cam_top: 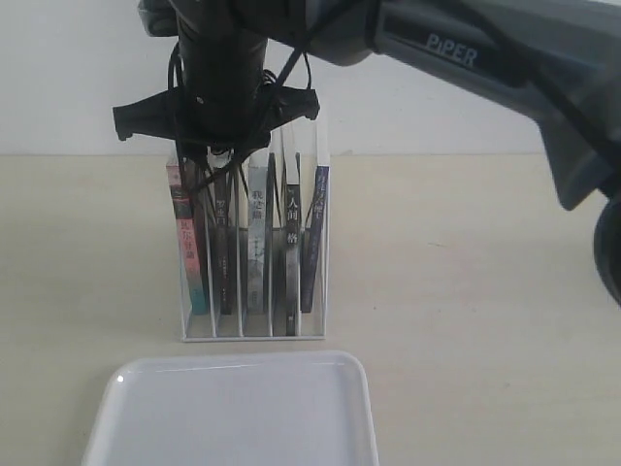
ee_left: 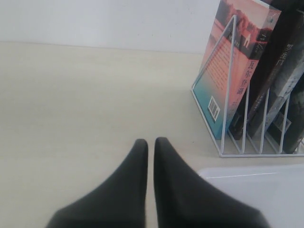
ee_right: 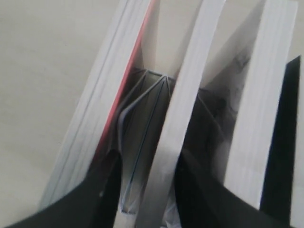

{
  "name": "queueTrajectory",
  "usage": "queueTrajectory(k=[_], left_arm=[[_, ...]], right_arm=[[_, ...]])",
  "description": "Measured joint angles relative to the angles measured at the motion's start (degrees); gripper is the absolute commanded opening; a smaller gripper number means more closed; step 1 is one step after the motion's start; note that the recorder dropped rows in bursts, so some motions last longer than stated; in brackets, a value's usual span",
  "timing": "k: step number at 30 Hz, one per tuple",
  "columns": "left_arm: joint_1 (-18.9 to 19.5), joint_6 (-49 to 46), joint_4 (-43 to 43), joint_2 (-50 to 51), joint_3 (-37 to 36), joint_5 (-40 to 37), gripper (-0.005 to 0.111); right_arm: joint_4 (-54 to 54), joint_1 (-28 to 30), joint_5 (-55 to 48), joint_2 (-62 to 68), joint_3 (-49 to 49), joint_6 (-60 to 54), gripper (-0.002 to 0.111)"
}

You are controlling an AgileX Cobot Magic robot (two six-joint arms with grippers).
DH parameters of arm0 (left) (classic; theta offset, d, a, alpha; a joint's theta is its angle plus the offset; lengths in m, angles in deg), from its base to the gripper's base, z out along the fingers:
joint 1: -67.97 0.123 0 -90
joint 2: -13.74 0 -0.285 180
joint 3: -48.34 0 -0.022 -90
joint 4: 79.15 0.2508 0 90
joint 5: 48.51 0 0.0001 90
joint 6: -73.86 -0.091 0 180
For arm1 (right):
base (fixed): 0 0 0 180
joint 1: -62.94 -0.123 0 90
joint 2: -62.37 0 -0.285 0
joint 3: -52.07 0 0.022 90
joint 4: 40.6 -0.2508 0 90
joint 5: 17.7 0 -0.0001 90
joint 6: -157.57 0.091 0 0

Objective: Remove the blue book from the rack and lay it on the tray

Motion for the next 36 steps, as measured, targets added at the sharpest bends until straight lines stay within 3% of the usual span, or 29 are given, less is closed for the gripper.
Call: queueTrajectory(k=[6, 11, 36], left_arm=[[0.0, 0.0, 0.0, 0.0, 0.0, 0.0, 0.004], [0.0, 0.0, 0.0, 0.0, 0.0, 0.0, 0.004], [0.0, 0.0, 0.0, 0.0, 0.0, 0.0, 0.004]], right_arm=[[-0.1, 0.0, 0.5, 1.3, 0.0, 0.0, 0.033], [0.3, 0.0, 0.4, 1.4, 0.0, 0.0, 0.0], [0.1, 0.1, -2.9, -5.2, 0.0, 0.9, 0.0]])
